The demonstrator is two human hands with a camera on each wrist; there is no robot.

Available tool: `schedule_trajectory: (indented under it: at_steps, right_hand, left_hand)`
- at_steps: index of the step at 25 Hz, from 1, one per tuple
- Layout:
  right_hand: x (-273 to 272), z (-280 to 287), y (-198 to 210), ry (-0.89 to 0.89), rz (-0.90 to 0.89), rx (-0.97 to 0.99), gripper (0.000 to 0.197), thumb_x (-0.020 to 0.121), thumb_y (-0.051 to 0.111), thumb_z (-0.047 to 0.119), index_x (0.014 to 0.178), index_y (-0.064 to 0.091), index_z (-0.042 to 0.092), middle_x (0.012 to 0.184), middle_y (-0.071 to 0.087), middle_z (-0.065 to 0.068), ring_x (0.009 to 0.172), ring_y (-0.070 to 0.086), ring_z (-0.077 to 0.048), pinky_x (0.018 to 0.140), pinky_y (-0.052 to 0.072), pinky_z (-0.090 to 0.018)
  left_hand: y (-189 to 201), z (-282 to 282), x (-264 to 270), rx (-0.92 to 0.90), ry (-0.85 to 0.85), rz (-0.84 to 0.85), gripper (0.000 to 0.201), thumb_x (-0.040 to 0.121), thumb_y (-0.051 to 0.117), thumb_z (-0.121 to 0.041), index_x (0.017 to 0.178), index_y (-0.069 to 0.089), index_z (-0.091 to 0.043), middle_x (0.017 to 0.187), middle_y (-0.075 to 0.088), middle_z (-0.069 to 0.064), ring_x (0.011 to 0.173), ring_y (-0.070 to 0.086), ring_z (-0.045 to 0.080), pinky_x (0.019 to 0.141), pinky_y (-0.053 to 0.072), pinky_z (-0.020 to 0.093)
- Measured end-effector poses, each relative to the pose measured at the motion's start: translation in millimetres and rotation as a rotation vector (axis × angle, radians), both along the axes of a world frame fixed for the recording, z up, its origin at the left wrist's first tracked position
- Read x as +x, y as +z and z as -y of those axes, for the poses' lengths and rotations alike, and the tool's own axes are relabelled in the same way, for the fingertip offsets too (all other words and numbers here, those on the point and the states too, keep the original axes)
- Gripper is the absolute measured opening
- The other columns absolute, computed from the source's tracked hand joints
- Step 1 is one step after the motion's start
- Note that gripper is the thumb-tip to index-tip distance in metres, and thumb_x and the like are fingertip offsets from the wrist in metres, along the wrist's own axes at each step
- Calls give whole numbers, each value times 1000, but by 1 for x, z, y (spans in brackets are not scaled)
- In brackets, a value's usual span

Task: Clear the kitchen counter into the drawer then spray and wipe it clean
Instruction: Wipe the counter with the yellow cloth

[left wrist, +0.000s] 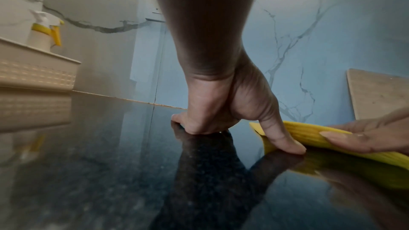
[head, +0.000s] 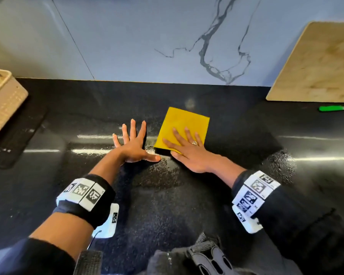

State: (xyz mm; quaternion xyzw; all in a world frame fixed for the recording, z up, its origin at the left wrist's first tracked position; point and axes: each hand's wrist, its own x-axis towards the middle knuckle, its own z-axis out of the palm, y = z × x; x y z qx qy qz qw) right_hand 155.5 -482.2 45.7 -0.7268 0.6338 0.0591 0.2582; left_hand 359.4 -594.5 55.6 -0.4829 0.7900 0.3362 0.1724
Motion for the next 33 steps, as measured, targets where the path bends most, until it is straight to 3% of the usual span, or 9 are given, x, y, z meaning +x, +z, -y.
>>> schedule_trajectory:
  at_steps: [2,5,10,13,16,18,21,28,33]
  right_hand:
    - [-35,20,-3,51,-30,-25,51,105,17,46,153,0,45,162,-21,8,146,-24,-23,117,-15,-44]
    - [-84,70,-8,-173,-74,-39,51,106,19,45,154,1,42,163,-17,3,149,-16,-34,118,-9,-49]
    - [-63,146,-11,-386,-67,-39,53,105,19,48,155,2,43,163,-19,-6,145,-20,-46,115,-10,-59]
    - [-3,169,-4,-155,-50,-14,52,104,19,50,154,5,44,163,-19,-6,145,-20,-47,115,-11,-61]
    - [40,171,-2,177,34,38,49,105,18,48,154,9,45,163,-19,0,146,-24,-37,116,-16,-54]
    - [31,181,1,245,76,32,49,106,19,45,154,9,42,164,-16,4,148,-22,-31,118,-15,-49]
    - [13,195,5,182,73,5,51,107,20,43,156,7,37,165,-11,6,150,-16,-27,119,-11,-46]
    - [3,122,-4,162,-12,-40,53,106,23,46,154,1,44,163,-18,4,149,-20,-30,119,-10,-52]
    - [-58,28,-3,-135,-38,-75,52,106,21,45,153,0,45,163,-18,7,150,-17,-30,119,-8,-50]
  left_hand:
    - [-3,-1,0,-9,17,-24,136,61,72,-74,146,-29,-40,148,-46,-2,137,-41,28,109,-23,61]
    - [-7,-3,0,-28,18,-28,135,61,72,-74,146,-28,-42,148,-45,-3,136,-42,26,108,-26,59]
    - [-5,1,-2,-1,10,-5,138,59,73,-73,143,-32,-44,143,-52,-5,130,-48,25,103,-30,56]
    - [-3,5,-7,10,23,14,147,54,76,-73,144,-34,-37,144,-51,-5,131,-47,26,104,-29,56]
    - [0,5,-9,29,43,49,154,53,76,-74,143,-38,-24,145,-50,-2,132,-46,25,107,-27,58]
    - [0,5,-8,18,33,53,155,53,76,-74,142,-39,-22,144,-50,-4,133,-46,25,108,-26,59]
    - [2,5,-8,34,37,20,154,53,77,-73,143,-38,-24,142,-52,-7,132,-46,25,107,-26,59]
    - [-3,-1,-4,-40,41,-36,151,53,76,-75,147,-31,-25,148,-46,-5,135,-43,24,108,-26,58]
    - [-10,-4,2,-149,60,-143,142,53,72,-77,153,-16,-29,156,-33,-5,141,-35,24,109,-25,56]
